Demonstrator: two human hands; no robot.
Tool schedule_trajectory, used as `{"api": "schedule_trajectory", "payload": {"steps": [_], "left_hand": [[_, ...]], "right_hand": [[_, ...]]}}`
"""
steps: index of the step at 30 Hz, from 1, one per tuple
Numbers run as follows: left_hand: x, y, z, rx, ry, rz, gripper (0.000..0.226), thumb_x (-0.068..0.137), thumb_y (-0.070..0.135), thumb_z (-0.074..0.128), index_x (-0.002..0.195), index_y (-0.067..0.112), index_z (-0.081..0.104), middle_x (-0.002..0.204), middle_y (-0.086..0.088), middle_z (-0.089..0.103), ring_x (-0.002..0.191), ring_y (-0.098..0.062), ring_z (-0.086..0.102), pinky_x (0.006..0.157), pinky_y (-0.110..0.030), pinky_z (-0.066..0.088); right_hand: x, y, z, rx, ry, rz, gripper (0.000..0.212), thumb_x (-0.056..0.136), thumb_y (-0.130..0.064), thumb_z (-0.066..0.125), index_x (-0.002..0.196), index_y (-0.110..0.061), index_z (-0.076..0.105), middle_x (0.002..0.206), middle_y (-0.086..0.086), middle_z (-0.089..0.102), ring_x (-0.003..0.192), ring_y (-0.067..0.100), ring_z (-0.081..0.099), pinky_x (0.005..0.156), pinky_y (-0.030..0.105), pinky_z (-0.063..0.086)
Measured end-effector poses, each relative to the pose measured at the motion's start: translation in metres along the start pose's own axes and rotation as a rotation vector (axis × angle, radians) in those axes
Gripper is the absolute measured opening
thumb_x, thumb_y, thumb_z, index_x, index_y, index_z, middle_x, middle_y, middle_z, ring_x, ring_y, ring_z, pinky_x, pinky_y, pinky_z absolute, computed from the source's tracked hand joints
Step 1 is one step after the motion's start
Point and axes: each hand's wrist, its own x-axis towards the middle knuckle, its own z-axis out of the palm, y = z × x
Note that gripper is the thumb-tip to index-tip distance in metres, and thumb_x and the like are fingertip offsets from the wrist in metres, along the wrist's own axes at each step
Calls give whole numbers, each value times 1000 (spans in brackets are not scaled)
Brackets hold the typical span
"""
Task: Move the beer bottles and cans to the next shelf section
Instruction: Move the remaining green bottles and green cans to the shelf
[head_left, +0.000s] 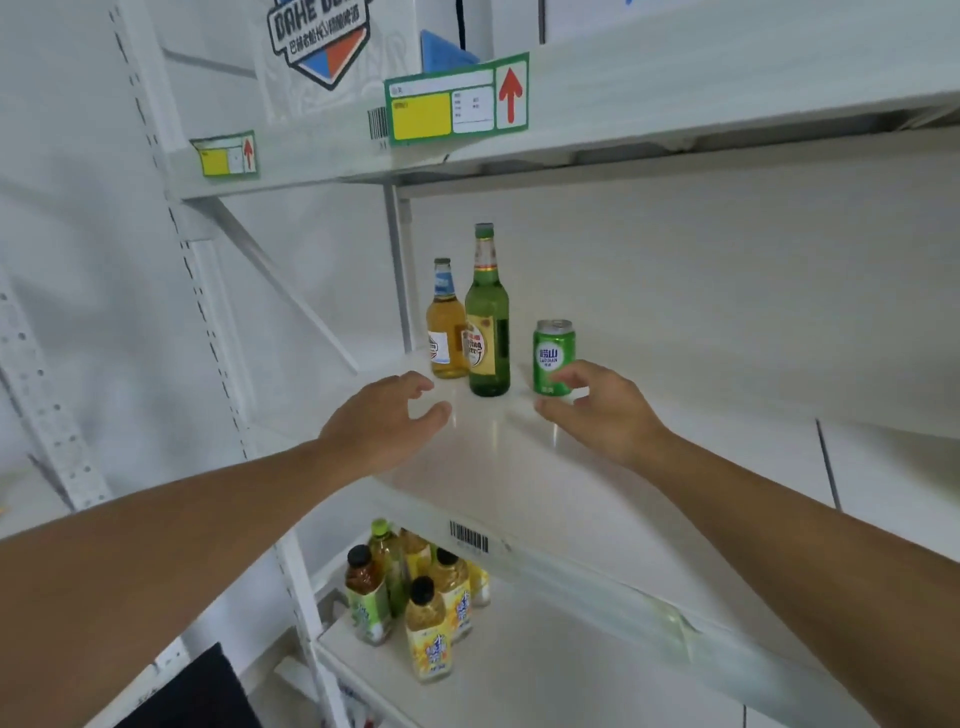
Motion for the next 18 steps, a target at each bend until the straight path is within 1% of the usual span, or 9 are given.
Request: {"api": "schedule_trajectory", "payload": {"steps": [3,5,6,7,10,12,15,17,18], "left_hand": [[38,-4,18,-164,-8,-5,63,98,71,57,149,34,55,148,11,63,132,-15,60,102,-36,50],[61,-7,32,-299,-4,-8,67,94,71,63,148,32,55,145,10,64,128,-14,61,105,-37,52],[71,-7,37,-362,-4,-2,68,93,69,67,148,31,55,143,10,65,127,-13,62,106,-39,53],[81,-6,41,-421,-6,4,68,92,65,71,147,29,56,142,10,66,125,-13,63,105,-38,53],[115,-6,52,-544,-16,49,67,85,61,82,139,30,58,127,16,72,112,-4,69,100,-35,58],[140,-8,59,-599,-17,72,73,76,67,85,136,35,59,120,17,74,109,-3,71,100,-40,61],[170,-10,68,-689,-19,71,92,69,73,88,144,32,54,130,13,72,119,-11,70,105,-44,59],[180,-5,72,-755,6,32,104,66,71,91,151,25,51,139,7,68,127,-14,67,109,-42,56],[184,-3,76,-781,22,22,100,67,68,93,148,24,54,137,7,69,126,-14,67,108,-40,57]], "right_hand": [[19,6,5,26,19,38,48,92,-45,78,135,-27,66,130,-8,64,109,17,66,73,21,46],[31,10,9,43,48,85,46,92,-42,80,132,-26,65,123,-9,62,103,14,65,67,17,46],[38,11,10,41,69,113,48,92,-41,81,133,-25,63,122,-7,61,101,14,64,63,16,45],[45,12,11,29,89,137,52,91,-41,82,135,-24,60,124,-5,60,102,15,63,64,19,45],[69,15,14,1,151,186,73,86,-43,86,147,-23,51,138,4,60,112,20,60,81,30,47],[86,17,19,14,183,204,86,83,-45,89,154,-25,45,146,5,57,120,21,59,90,31,47],[110,19,27,61,200,239,106,77,-50,93,162,-28,34,156,5,51,136,25,56,106,38,50],[120,22,32,101,210,255,113,74,-49,96,164,-29,31,158,4,50,138,26,56,114,46,50],[125,23,35,122,215,254,112,73,-47,97,163,-29,33,154,2,54,136,25,58,114,48,51]]}}
